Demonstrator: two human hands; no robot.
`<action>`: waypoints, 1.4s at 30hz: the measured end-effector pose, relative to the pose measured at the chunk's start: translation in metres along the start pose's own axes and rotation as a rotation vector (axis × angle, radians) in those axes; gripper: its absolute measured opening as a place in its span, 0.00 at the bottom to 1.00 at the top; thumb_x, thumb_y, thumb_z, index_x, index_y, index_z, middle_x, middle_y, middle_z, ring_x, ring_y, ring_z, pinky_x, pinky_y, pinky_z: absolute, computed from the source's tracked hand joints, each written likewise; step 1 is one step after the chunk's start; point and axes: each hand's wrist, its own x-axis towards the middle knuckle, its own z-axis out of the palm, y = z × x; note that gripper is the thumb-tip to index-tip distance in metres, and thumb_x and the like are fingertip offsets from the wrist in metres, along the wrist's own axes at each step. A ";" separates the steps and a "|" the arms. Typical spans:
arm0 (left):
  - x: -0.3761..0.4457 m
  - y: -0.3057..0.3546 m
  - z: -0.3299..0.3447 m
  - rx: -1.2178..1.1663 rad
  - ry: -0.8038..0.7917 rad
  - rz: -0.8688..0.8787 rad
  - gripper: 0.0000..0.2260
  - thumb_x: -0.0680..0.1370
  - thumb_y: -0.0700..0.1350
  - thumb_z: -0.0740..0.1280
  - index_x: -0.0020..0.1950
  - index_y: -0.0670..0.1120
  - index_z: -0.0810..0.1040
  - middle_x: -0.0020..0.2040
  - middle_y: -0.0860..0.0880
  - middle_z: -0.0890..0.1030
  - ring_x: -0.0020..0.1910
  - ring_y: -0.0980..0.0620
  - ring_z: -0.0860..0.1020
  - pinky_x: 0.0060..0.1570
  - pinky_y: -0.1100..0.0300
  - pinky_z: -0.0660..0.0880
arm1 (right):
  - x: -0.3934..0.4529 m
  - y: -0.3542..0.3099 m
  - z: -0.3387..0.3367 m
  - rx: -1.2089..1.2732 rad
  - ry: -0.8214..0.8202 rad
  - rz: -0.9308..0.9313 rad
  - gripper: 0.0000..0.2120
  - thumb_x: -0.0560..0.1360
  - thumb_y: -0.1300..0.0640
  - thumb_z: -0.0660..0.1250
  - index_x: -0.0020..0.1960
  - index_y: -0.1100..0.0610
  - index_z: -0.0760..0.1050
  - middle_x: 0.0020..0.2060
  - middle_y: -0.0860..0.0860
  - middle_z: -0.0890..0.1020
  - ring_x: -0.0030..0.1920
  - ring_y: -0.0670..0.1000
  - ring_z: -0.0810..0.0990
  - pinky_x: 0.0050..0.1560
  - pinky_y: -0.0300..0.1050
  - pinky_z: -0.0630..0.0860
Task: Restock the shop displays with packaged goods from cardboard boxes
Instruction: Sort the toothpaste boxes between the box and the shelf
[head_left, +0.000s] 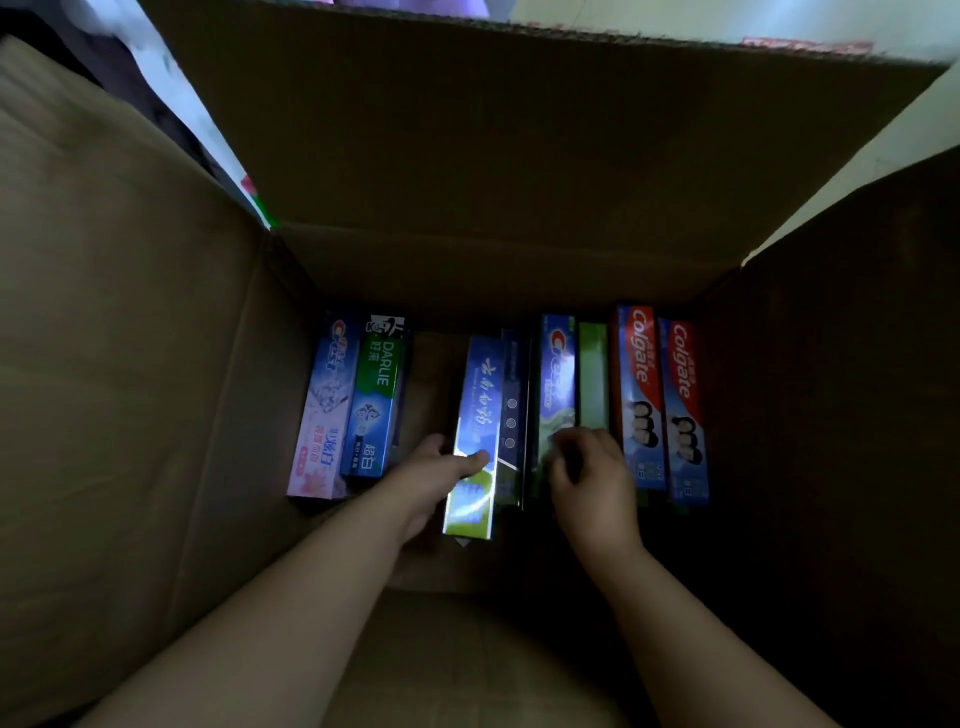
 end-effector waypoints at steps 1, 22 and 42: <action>-0.001 0.001 -0.010 0.018 -0.007 0.011 0.55 0.52 0.63 0.78 0.73 0.46 0.63 0.69 0.46 0.73 0.65 0.45 0.74 0.66 0.45 0.69 | -0.002 -0.003 -0.001 -0.011 -0.006 0.008 0.09 0.76 0.63 0.65 0.56 0.59 0.78 0.52 0.53 0.77 0.52 0.51 0.77 0.52 0.39 0.71; -0.108 0.046 -0.063 -0.169 0.187 0.168 0.13 0.75 0.42 0.70 0.56 0.43 0.73 0.49 0.41 0.82 0.46 0.41 0.82 0.50 0.48 0.78 | -0.025 -0.038 0.085 -0.268 -0.352 0.369 0.37 0.77 0.56 0.63 0.77 0.61 0.44 0.75 0.59 0.51 0.73 0.59 0.57 0.72 0.44 0.55; -0.100 0.046 -0.071 -0.243 0.199 0.185 0.12 0.74 0.43 0.71 0.55 0.46 0.74 0.50 0.41 0.83 0.48 0.39 0.82 0.54 0.44 0.77 | -0.012 -0.043 0.089 0.320 -0.394 0.611 0.16 0.74 0.61 0.69 0.61 0.62 0.75 0.52 0.59 0.82 0.47 0.56 0.81 0.42 0.41 0.79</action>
